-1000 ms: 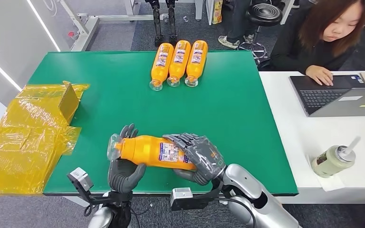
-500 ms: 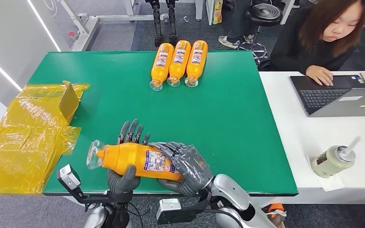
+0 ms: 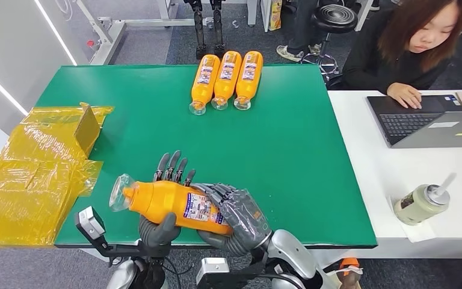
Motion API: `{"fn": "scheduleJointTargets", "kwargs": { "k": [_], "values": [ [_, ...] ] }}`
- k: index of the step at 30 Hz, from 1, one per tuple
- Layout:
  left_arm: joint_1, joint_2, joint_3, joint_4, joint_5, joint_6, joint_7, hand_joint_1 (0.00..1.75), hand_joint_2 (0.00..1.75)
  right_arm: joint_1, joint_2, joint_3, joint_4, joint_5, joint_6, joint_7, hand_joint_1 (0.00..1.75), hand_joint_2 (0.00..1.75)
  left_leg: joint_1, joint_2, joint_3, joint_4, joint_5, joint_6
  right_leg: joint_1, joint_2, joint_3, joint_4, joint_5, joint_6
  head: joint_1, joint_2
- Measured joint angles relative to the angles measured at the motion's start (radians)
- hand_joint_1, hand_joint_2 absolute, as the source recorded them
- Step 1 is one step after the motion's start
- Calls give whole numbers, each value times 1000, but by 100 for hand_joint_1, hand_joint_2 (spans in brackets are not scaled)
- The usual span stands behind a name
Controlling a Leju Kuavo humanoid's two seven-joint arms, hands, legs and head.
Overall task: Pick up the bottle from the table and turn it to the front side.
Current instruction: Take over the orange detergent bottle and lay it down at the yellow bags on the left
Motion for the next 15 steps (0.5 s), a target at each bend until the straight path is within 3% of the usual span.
{"fn": "scheduleJointTargets", "kwargs": {
  "k": [1, 2, 11, 15],
  "values": [
    [-3, 0, -1, 4, 2, 0, -2, 168, 175, 1, 4, -1, 2, 0, 2, -1, 171, 175, 0, 0, 0, 0, 0, 0, 0, 0, 0, 0, 0, 0, 0, 0],
    [-5, 0, -1, 7, 3, 2, -6, 175, 175, 1, 8, -2, 4, 0, 4, -1, 171, 175, 0, 0, 0, 0, 0, 0, 0, 0, 0, 0, 0, 0, 0, 0],
    [-5, 5, -2, 11, 1, 37, -28, 175, 175, -24, 27, -12, 47, -15, 20, -39, 171, 175, 0, 0, 0, 0, 0, 0, 0, 0, 0, 0, 0, 0, 0, 0],
    [-3, 6, -2, 11, 0, 50, -32, 175, 175, -37, 32, -12, 68, -23, 25, -54, 151, 175, 0, 0, 0, 0, 0, 0, 0, 0, 0, 0, 0, 0, 0, 0]
  ]
}}
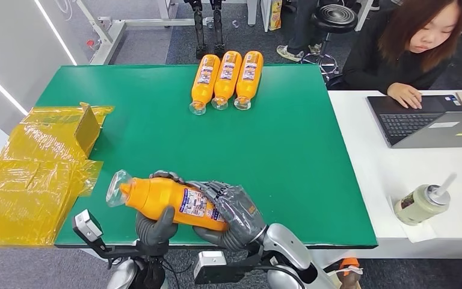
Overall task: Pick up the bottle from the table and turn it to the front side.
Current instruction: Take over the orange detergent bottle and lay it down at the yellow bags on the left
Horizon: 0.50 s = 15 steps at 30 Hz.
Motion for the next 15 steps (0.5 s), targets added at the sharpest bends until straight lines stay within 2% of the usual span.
{"fn": "scheduleJointTargets", "kwargs": {
  "k": [2, 5, 6, 9, 10, 15],
  "values": [
    [0, 0, 0, 0, -1, 6, -1, 175, 175, -5, 3, 1, 7, -2, 1, -4, 143, 175, 0, 0, 0, 0, 0, 0, 0, 0, 0, 0, 0, 0, 0, 0],
    [0, 0, 0, 0, -3, 11, -2, 175, 175, -11, 4, 1, 15, -8, 2, -6, 141, 175, 0, 0, 0, 0, 0, 0, 0, 0, 0, 0, 0, 0, 0, 0],
    [0, 1, 0, 0, -3, 11, -2, 175, 175, -12, 5, 1, 17, -10, 2, -6, 134, 175, 0, 0, 0, 0, 0, 0, 0, 0, 0, 0, 0, 0, 0, 0],
    [0, 2, 0, 0, -4, 12, -2, 175, 175, -14, 5, 1, 22, -13, 2, -8, 28, 175, 0, 0, 0, 0, 0, 0, 0, 0, 0, 0, 0, 0, 0, 0],
    [0, 3, 0, 0, -4, 12, -2, 175, 175, -15, 5, 2, 23, -13, 2, -9, 0, 175, 0, 0, 0, 0, 0, 0, 0, 0, 0, 0, 0, 0, 0, 0],
    [-1, 5, 0, -2, -4, 14, 0, 175, 175, -15, 5, 5, 30, -19, -10, -6, 0, 175, 0, 0, 0, 0, 0, 0, 0, 0, 0, 0, 0, 0, 0, 0]
  ]
}}
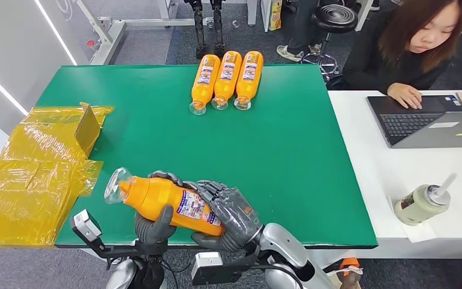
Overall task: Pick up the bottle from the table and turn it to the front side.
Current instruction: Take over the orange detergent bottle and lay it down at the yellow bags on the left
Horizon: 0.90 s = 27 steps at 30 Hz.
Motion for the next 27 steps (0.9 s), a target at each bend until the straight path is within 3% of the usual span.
{"fn": "scheduleJointTargets", "kwargs": {
  "k": [10, 17, 27],
  "values": [
    [-5, 0, -1, -1, 5, -3, 4, 175, 175, 10, 0, 4, -15, -1, -69, -1, 0, 175, 0, 0, 0, 0, 0, 0, 0, 0, 0, 0, 0, 0, 0, 0],
    [-24, -6, -10, 4, 15, 0, 17, 175, 175, 59, 13, -38, -157, -100, -376, -100, 0, 175, 0, 0, 0, 0, 0, 0, 0, 0, 0, 0, 0, 0, 0, 0],
    [-15, -5, -10, 7, 29, 20, 4, 175, 175, 97, 21, -101, -202, -247, -549, -234, 0, 175, 0, 1, 0, 0, 0, -1, 0, 1, -1, 0, 0, 0, 0, 0]
  ]
}}
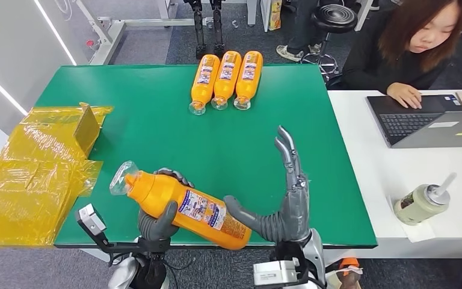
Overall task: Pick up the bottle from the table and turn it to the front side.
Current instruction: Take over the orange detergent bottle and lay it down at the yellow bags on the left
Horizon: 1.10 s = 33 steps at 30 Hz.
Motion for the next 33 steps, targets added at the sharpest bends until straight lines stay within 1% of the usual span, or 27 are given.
{"fn": "scheduleJointTargets", "kwargs": {
  "k": [7, 10, 12, 14, 16, 19, 21, 23, 25, 28, 31, 33],
  "values": [
    [1, 0, 0, 0, -2, 9, -2, 175, 175, 22, 17, -19, -19, 3, -6, -3, 0, 175, 0, 0, 0, 0, 0, 0, 0, 0, 0, 0, 0, 0, 0, 0],
    [1, 2, 0, 0, -59, 55, -23, 175, 175, 44, 40, -37, -41, 30, 6, 7, 0, 175, 0, 0, 0, 0, 0, 0, 0, 0, 0, 0, 0, 0, 0, 0],
    [-3, 7, 0, 0, -196, 149, -58, 175, 175, 64, 60, -55, -61, 56, 28, 15, 0, 175, 0, 0, 0, 0, 0, 0, 0, 0, 0, 0, 0, 0, 0, 0],
    [-12, 16, 1, -4, -408, 293, -97, 175, 175, 83, 78, -72, -82, 78, 49, 20, 0, 175, 0, 0, 0, 0, 0, 0, 0, 0, 0, 0, 0, 0, 0, 0],
    [-20, 29, 5, -24, -655, 450, -111, 174, 175, 97, 90, -85, -95, 89, 62, 21, 0, 175, 0, 0, 0, 0, 0, 0, 0, 0, 0, 0, 0, 0, 0, 0],
    [-31, 61, 10, -82, -1017, 638, -70, 171, 175, 107, 94, -93, -98, 75, 57, 13, 0, 175, 1, 0, 0, 0, 0, 0, 0, 0, 0, 0, 0, 0, 0, 0],
    [-44, 92, 10, -110, -1223, 731, -15, 170, 175, 106, 89, -94, -87, 40, 34, -3, 0, 175, 1, 0, 0, -1, 0, 0, 0, 0, 0, 0, 0, 0, 0, 0],
    [-61, 133, 10, -119, -1383, 806, 44, 171, 175, 103, 75, -93, -69, -1, 11, -24, 0, 175, 1, 0, 0, -1, 0, -1, 0, 0, 0, 0, 0, 0, 0, 0],
    [-75, 176, 11, -116, -1481, 865, 94, 171, 175, 101, 55, -93, -50, -41, -5, -47, 0, 175, 1, 0, 0, -1, 1, -1, 0, 0, 0, 1, 0, 0, 0, 0],
    [-93, 236, 20, -87, -1577, 937, 153, 169, 175, 99, 16, -89, -18, -104, -32, -88, 0, 175, 1, 0, 0, -1, 1, -1, 0, 0, 0, 1, 0, 0, 0, 0],
    [-120, 288, 43, -15, -1651, 983, 203, 172, 175, 99, -25, -82, 8, -155, -55, -118, 0, 175, 1, 0, 0, -1, 1, -1, 0, 0, 0, 1, 0, 0, 0, 0],
    [-142, 314, 62, 46, -1692, 996, 228, 173, 175, 99, -51, -76, 19, -175, -64, -128, 0, 175, 1, 0, 0, -1, 1, -1, 0, 0, 0, 1, 0, -1, 0, 0]
  ]
}}
